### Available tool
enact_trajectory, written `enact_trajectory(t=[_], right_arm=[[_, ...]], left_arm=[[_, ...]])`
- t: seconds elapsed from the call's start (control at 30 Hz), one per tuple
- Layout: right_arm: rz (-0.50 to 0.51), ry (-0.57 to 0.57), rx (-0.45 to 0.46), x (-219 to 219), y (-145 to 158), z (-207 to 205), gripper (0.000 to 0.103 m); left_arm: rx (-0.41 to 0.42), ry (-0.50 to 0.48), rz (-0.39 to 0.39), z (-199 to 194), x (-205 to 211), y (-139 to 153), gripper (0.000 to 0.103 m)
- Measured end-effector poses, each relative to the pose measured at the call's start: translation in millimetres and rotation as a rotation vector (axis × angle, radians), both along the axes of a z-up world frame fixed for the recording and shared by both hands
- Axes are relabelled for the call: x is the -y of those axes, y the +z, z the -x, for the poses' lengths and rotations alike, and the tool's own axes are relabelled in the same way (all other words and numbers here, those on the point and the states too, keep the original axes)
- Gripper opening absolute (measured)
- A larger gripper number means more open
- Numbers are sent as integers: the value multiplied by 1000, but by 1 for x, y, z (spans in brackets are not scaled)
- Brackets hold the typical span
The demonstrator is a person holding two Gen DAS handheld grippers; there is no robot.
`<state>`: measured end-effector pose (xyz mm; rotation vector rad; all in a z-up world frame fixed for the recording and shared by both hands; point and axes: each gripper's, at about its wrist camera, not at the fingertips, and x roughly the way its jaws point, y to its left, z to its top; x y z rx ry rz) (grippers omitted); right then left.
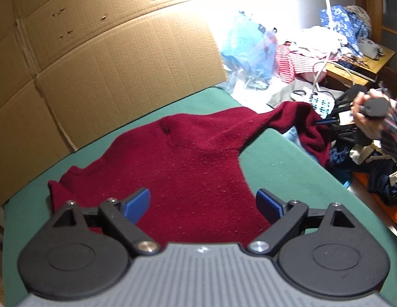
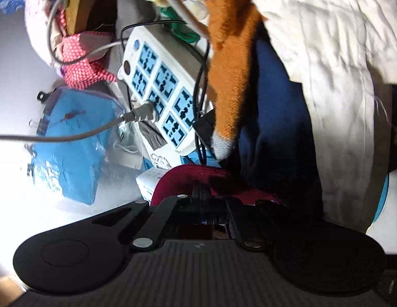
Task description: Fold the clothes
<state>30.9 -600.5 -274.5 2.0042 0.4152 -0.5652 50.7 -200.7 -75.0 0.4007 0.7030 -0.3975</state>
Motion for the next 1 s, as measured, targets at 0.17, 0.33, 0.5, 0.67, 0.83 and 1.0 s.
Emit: enact_trajectory(t=[0.17,0.33,0.5,0.67,0.83,1.0], right_arm=[[-40,-85,40,4,-2,1,68],[-185,-70,-22,10,-26,-13,64],[-54,-38,61,14,-21,-14,8],[249,139,71,10,25,-24,7],[696,331,129,-20,122,-46,7],[1290,633,221,-109,223,-69,7]], left_arm=[[-17,32,-5,0,-6,-5,92],[-17,37,-12,6,-6,-4,92],[-15,61,-17,8,-12,-2,93],[-14,93,-10,7,-21,-2,94],[0,141,14,4,-37,3,94],[11,221,69,-4,-76,14,94]])
